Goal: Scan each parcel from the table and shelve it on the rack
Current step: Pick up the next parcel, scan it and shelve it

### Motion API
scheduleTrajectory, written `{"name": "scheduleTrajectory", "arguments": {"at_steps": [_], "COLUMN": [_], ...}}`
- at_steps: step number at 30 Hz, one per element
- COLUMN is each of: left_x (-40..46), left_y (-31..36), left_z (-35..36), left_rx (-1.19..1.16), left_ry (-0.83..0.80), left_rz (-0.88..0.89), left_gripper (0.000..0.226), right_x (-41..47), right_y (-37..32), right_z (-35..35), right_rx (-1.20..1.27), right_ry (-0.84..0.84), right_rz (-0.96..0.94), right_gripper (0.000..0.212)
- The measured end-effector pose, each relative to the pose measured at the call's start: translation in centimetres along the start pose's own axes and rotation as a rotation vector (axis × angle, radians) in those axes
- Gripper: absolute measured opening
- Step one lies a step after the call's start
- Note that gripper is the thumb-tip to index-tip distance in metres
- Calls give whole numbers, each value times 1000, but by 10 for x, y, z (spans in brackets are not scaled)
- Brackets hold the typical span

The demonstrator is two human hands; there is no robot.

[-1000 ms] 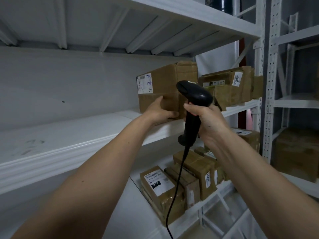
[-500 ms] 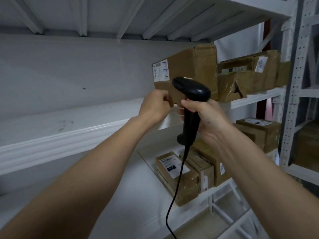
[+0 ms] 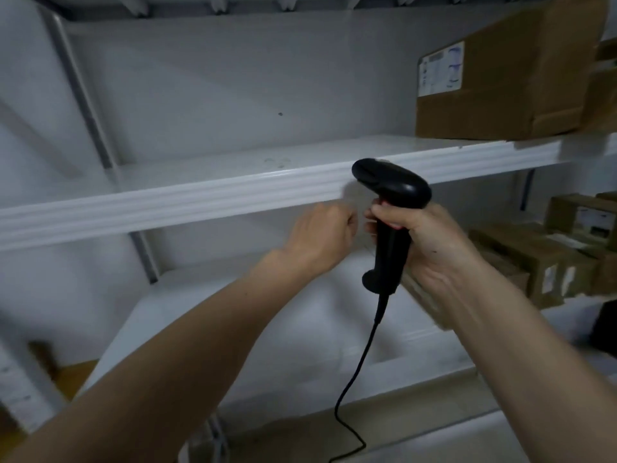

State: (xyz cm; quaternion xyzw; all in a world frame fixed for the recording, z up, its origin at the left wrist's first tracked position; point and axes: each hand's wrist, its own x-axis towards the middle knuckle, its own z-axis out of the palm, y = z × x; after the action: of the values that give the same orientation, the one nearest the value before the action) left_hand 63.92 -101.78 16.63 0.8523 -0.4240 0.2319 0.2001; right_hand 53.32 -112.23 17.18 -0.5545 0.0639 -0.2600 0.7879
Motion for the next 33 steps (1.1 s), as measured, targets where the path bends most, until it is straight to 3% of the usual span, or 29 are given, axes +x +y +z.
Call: {"name": "scheduleTrajectory", "arguments": {"at_steps": [13,19,26,33], "left_x": [-266,-398,-497,-553], "left_y": [-193,-258,-322,-379], "left_z": [-125,-176,-222,-247], "left_rx": [229,352,317,303], "left_ry": [-127,-193,-134,-65], "left_rz": [-464,-608,-857,-968], "left_gripper": [20,16,21,24], "right_x": [-131,-193,-240,-248], "right_y": [153,230,291,344], "right_z": [232,335,427,503], "right_rx": [-98,-92,-158,-203], "right_ry": [-309,-446,-564,-606], "right_rz": [295,418,523,590], "right_gripper": [25,12,8,12]}}
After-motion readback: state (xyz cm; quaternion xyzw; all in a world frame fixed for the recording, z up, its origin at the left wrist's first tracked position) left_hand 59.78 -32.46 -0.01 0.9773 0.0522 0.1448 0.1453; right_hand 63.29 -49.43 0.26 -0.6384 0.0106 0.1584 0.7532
